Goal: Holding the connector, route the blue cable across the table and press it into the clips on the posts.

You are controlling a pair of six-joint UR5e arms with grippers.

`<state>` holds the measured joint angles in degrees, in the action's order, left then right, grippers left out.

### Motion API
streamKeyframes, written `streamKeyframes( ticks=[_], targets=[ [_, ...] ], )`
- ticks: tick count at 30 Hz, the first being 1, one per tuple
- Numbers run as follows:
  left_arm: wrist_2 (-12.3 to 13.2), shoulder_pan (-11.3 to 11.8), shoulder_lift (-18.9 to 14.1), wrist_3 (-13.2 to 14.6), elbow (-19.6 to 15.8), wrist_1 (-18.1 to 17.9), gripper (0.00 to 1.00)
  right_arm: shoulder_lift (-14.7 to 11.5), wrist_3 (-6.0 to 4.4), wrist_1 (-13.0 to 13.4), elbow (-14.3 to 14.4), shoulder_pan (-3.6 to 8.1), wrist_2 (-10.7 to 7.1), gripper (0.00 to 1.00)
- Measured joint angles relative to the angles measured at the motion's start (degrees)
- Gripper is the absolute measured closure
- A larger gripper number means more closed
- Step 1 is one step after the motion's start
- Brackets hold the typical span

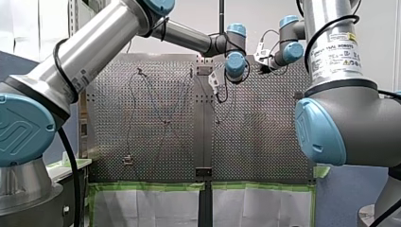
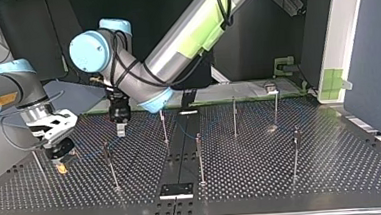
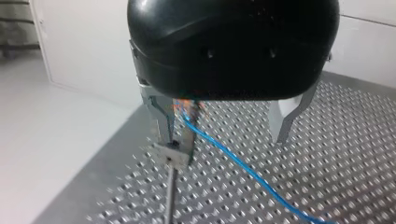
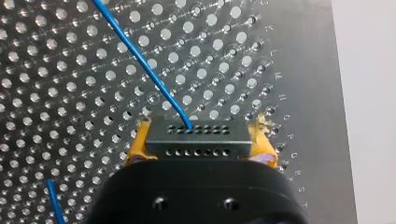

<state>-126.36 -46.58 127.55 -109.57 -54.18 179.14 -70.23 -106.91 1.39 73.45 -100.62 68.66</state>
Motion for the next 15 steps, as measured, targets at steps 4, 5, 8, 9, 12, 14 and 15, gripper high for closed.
streamKeyframes(
  ticks=[4,5,8,9,12,14,15],
  targets=[
    [-0.01,-0.47,-1.73,-0.24,-1.73,-1.73,0.0,0.0,0.02,-0.01,0.0,-0.13,0.0,1.0],
    [-0.03,-0.62,-2.31,-0.31,-2.31,-2.27,0.0,0.0,0.03,-0.01,0.0,-0.13,0.0,1.0],
    [-0.36,-0.91,-3.63,-0.41,-3.63,-3.61,0.0,0.0,0.07,-0.02,0.0,-0.14,0.0,1.0],
    [-0.54,-0.96,-4.01,-0.43,-4.01,-3.97,0.0,0.0,0.08,-0.02,0.0,-0.15,0.0,1.0],
    [-1.38,-1.05,-5.39,-0.42,-5.38,-5.37,0.0,0.0,0.1,-0.06,0.0,-0.21,0.0,1.0],
    [-2.12,-1.05,-6.39,-0.49,-6.38,-6.37,0.0,0.0,0.1,-0.08,0.0,-0.25,0.0,1.0],
    [-2.39,-1.06,-6.84,-0.58,-6.82,-6.83,0.0,0.0,0.1,-0.09,0.0,-0.27,0.0,1.0]
  ],
)
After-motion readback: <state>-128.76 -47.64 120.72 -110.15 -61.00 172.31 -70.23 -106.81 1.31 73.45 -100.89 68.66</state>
